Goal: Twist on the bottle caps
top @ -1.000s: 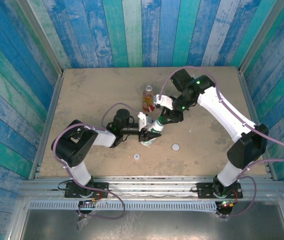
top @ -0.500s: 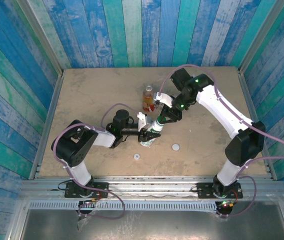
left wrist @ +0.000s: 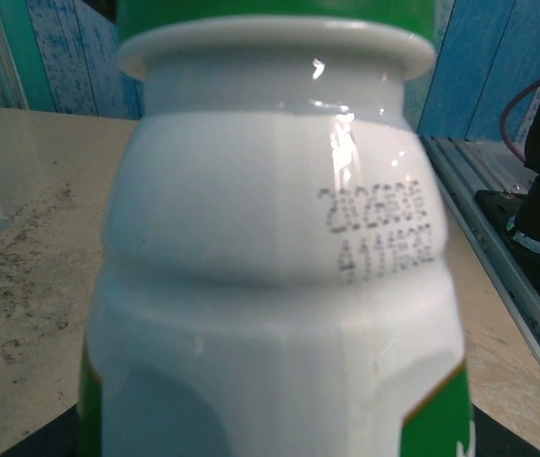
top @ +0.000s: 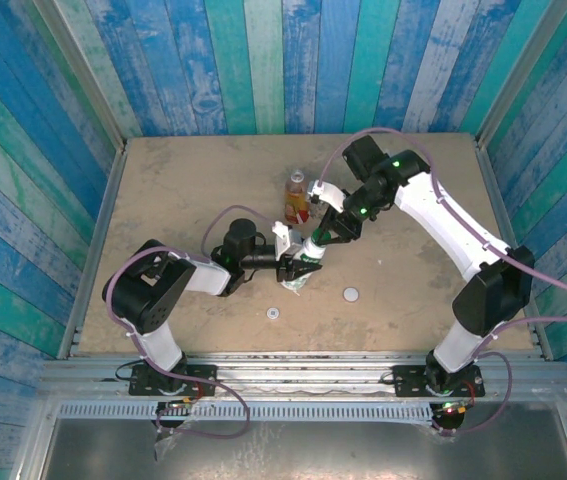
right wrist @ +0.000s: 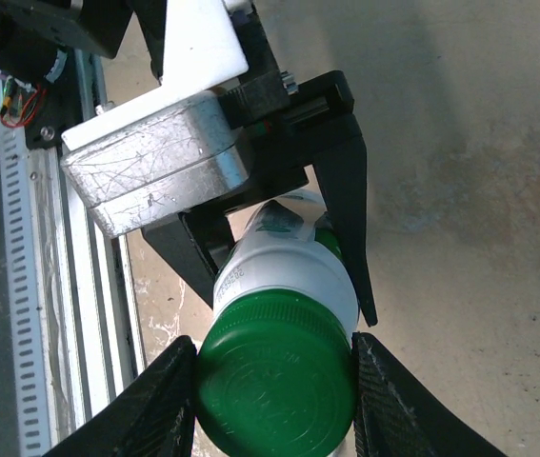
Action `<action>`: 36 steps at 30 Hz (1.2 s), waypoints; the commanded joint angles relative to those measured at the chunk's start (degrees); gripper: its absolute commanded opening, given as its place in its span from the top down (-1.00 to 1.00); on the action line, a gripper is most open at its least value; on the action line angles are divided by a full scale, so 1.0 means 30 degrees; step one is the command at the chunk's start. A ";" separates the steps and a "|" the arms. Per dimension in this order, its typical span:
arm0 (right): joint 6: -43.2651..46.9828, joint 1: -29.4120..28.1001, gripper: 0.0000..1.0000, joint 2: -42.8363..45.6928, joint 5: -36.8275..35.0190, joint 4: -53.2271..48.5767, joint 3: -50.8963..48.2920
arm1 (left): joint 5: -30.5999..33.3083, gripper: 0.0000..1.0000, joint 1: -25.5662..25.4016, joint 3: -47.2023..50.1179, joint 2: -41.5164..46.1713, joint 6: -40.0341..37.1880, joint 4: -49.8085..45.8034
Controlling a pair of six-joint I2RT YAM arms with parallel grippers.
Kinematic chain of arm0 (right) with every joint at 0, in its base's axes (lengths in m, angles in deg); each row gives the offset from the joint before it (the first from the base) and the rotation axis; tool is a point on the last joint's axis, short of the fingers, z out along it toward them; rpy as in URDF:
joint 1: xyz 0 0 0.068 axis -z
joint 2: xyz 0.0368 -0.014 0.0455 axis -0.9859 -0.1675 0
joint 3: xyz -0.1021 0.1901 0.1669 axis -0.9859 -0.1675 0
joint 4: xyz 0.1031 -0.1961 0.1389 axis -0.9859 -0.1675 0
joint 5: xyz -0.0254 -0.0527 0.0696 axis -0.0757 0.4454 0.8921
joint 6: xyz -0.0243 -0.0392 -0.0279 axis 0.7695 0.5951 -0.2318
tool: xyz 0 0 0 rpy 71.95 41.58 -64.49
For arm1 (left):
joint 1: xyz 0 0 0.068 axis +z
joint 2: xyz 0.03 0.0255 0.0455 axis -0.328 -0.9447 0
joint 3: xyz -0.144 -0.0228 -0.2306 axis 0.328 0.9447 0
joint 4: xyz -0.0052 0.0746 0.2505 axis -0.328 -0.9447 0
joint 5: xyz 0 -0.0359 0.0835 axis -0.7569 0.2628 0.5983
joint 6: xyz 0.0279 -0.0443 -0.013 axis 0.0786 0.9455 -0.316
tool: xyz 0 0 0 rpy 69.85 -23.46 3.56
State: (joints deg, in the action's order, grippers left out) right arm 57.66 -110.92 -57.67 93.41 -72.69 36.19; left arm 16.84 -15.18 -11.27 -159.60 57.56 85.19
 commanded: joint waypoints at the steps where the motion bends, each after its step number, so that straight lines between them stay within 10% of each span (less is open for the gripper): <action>1: -0.1728 -0.0469 0.25 -0.0855 -0.0379 -0.0588 0.0115 | 0.1362 0.01 -0.0154 -0.0575 0.0611 0.0106 0.3363; 17: -1.7095 -0.2549 0.19 -0.0534 -0.4633 0.1855 -0.0892 | 0.6031 0.01 -0.0892 -0.1977 0.0437 -0.2300 0.2329; 36: -1.3537 -0.1650 -0.44 0.0933 -0.4917 0.2041 0.0912 | 0.5457 0.00 -0.0864 -0.0509 0.0979 -0.2494 0.1217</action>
State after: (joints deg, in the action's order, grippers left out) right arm 12.99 -115.84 -57.01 77.98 -65.43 37.28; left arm 33.50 -17.62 -12.80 -159.53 51.61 88.86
